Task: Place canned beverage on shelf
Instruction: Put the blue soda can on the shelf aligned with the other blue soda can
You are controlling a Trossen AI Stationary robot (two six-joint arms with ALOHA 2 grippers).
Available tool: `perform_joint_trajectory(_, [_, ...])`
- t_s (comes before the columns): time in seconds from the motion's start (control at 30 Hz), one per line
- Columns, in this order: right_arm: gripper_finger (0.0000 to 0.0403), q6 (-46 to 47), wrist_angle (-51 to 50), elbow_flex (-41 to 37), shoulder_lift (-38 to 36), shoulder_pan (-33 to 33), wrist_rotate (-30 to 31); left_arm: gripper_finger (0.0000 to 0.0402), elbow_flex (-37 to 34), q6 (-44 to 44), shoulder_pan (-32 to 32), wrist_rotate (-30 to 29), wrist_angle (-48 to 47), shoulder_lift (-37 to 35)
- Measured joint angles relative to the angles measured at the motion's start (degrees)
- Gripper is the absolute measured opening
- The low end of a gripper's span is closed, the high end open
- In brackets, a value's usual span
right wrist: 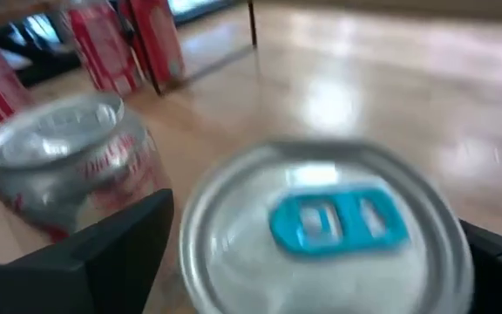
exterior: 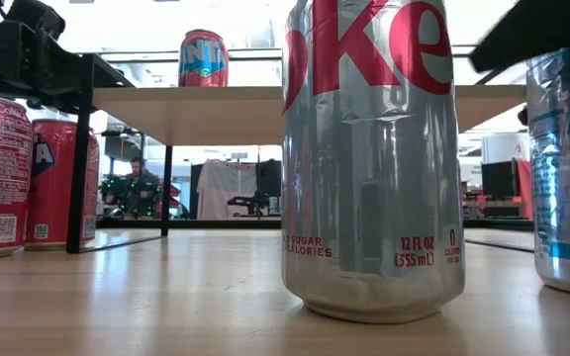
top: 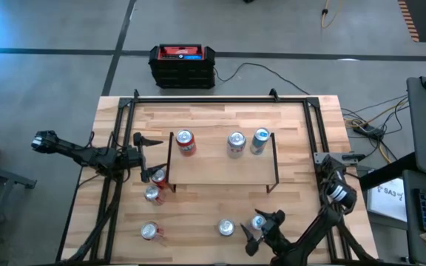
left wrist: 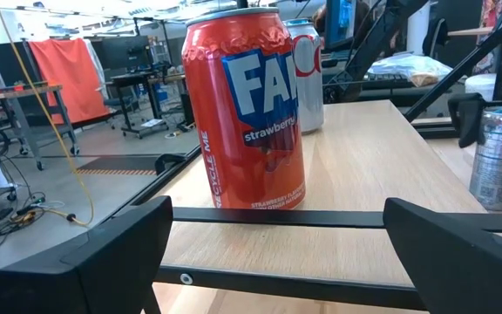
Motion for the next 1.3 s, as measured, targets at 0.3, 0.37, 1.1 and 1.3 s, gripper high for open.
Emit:
perform_joint_trajectory(0.3, [0.0373,-4.43,-4.71,9.16,-2.20,0.22,-19.14,0.0400,0.00,-0.02,0.00,0.00,-0.02,0.00])
perform_joint_trajectory(0.37, [0.0373,-4.93,-7.58,11.89,-2.84,0.20,-22.29,0.0400,0.00,0.00,0.00,0.00,0.00,0.00])
perform_joint_trajectory(1.1, [0.0373,-19.10,-16.00,27.63,-4.39,-9.36,-51.67,0.0400,0.00,0.00,0.00,0.00,-0.02,0.00])
perform_joint_trajectory(1.3, [0.0373,-26.74,-16.04,27.60,-5.46,-14.65,-63.38,0.0400,0.00,-0.02,-0.01,0.00,-0.02,0.00])
